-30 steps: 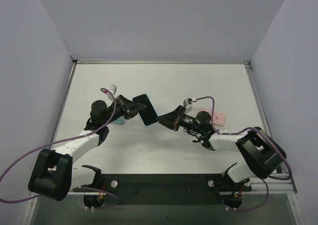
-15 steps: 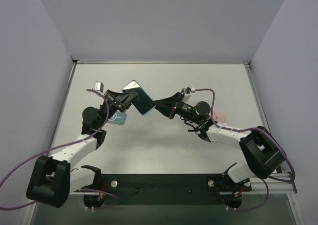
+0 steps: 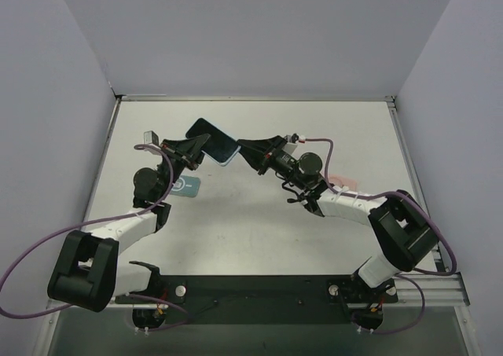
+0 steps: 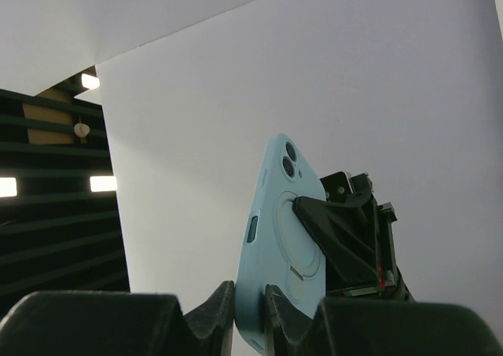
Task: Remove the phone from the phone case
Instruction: Remove the phone case from the phone.
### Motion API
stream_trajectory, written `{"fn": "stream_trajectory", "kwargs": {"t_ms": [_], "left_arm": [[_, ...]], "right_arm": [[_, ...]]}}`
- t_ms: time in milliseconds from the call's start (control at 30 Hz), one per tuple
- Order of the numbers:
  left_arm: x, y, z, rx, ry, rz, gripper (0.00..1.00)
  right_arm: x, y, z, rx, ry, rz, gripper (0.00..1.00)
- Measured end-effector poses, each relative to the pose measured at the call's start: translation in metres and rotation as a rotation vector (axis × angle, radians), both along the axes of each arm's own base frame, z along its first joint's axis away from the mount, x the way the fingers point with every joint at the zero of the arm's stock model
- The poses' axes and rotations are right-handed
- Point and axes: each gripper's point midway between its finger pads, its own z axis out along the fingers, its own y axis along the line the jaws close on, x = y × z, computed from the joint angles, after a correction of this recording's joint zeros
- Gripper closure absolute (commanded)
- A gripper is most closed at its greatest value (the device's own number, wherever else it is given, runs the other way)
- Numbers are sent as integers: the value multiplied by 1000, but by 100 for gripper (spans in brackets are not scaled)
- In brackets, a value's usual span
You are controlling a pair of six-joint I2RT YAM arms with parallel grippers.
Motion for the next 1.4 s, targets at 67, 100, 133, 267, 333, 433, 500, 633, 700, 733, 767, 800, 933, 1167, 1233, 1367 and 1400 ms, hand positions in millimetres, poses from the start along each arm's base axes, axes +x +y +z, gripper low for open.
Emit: {"fn": "stream_trajectory", "kwargs": {"t_ms": [67,100,133,267,333,433,500,633,700,733,767,800,933,1167,1233,1367,1400], "left_arm": [[2,3,2,-7,2,20,100],[2,5,3,-9,2,28,100],[2,6,4,-12,0,36,100],[1,11,16,-24,-17,61,100],[1,14,24,-32,-30,72,100],[2,17,35,-46,-48,88,100],[3,18,42,-58,-56,94,100],[5,19,55,-75,-74,100,100],[5,19,62,-84,-85,100,100],[5,20,65,-87,-89,100,100],[5,20,68,-89,-92,100,100],[4,20,70,-91,-96,100,100],[-1,22,77,-95,-112,101,100],[-18,18,87,-26,-165,73,100],[-23,16,90,-7,-178,60,100],[-25,13,93,24,-185,48,100],[-23,13,92,33,-179,50,100]], "right_arm": [[4,2,1,11,6,-15,100],[5,3,2,18,6,-21,100],[7,4,3,25,8,-25,100],[9,7,13,57,-7,-27,100],[11,9,21,77,-21,-28,100],[13,11,30,106,-33,-34,100],[16,11,34,122,-35,-44,100],[20,12,44,152,-47,-56,100],[21,12,49,168,-54,-62,100],[22,12,51,175,-56,-63,100],[22,12,54,183,-60,-63,100],[21,12,55,188,-62,-61,100],[17,15,61,194,-83,-24,100],[-2,14,63,45,-232,27,100],[-7,13,64,-39,-282,25,100],[-12,15,64,-180,-373,30,100],[-10,16,61,-217,-391,33,100]]}}
